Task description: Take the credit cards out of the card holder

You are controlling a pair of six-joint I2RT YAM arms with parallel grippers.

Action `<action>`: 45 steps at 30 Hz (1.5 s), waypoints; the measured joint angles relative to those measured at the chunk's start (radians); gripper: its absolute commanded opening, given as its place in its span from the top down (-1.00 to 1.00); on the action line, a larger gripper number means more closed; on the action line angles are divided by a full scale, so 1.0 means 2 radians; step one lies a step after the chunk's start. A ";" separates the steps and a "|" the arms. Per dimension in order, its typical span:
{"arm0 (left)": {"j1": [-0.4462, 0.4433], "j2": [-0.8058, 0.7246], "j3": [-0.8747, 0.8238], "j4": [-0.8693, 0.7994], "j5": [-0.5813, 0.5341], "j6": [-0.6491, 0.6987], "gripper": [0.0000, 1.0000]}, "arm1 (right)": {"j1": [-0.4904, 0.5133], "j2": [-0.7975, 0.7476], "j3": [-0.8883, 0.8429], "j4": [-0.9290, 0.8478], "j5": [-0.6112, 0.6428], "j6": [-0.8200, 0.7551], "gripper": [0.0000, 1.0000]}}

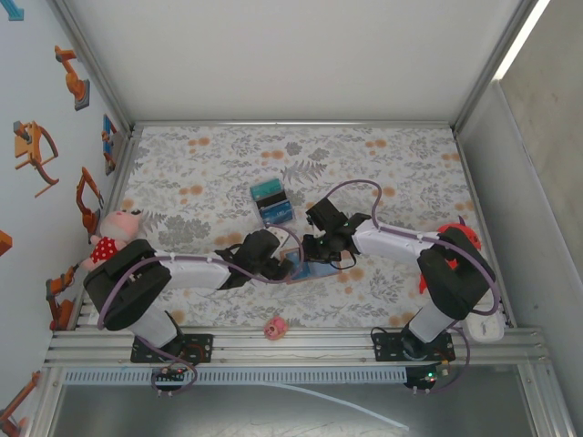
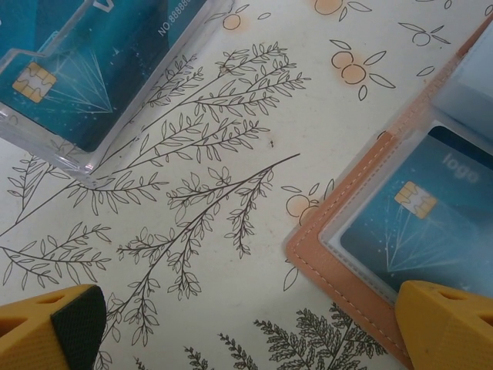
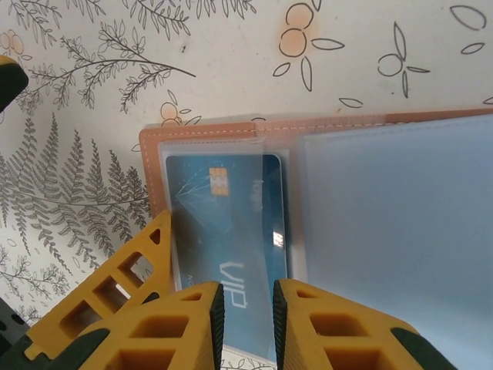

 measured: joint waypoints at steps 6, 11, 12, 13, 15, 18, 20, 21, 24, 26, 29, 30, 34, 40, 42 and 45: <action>-0.003 0.000 0.003 -0.008 -0.008 0.000 -0.94 | 0.000 0.000 -0.001 0.013 -0.010 0.007 0.52; -0.005 0.000 0.006 -0.015 -0.013 0.000 -0.94 | 0.000 0.007 -0.005 0.023 -0.016 0.011 0.52; -0.006 0.000 0.006 -0.015 -0.014 0.000 -0.94 | 0.000 0.010 -0.006 0.024 -0.017 0.012 0.52; -0.007 0.000 0.007 -0.016 -0.016 0.000 -0.94 | 0.000 0.013 -0.006 0.024 -0.017 0.013 0.52; -0.008 0.000 0.007 -0.017 -0.018 0.000 -0.94 | 0.000 0.016 -0.006 0.024 -0.016 0.013 0.53; -0.009 0.000 0.007 -0.018 -0.019 0.000 -0.94 | 0.000 0.018 -0.007 0.021 -0.016 0.015 0.52; -0.009 0.001 0.009 -0.019 -0.020 0.000 -0.94 | 0.000 0.018 -0.007 0.020 -0.014 0.015 0.52; -0.010 0.002 0.010 -0.020 -0.021 0.000 -0.94 | 0.000 0.018 -0.007 0.020 -0.014 0.015 0.52; -0.011 0.003 0.010 -0.020 -0.023 0.000 -0.94 | 0.000 0.018 -0.009 0.020 -0.014 0.015 0.52; -0.011 0.003 0.012 -0.022 -0.023 0.000 -0.94 | 0.000 0.020 -0.010 0.020 -0.014 0.015 0.52; -0.011 0.005 0.013 -0.022 -0.024 0.000 -0.94 | 0.000 0.025 -0.013 0.020 -0.012 0.015 0.52; -0.011 0.005 0.013 -0.022 -0.025 0.000 -0.94 | 0.000 0.027 -0.014 0.020 -0.012 0.015 0.52; -0.012 0.006 0.014 -0.022 -0.027 0.000 -0.94 | 0.000 0.028 -0.014 0.019 -0.012 0.015 0.52; -0.014 0.007 0.015 -0.023 -0.031 0.000 -0.94 | 0.000 0.028 -0.023 0.034 -0.018 0.017 0.52; -0.015 0.007 0.015 -0.024 -0.032 0.000 -0.94 | -0.001 0.028 -0.031 0.049 -0.027 0.020 0.52; -0.017 0.008 0.016 -0.025 -0.036 0.000 -0.94 | -0.006 0.028 -0.045 0.074 -0.045 0.025 0.52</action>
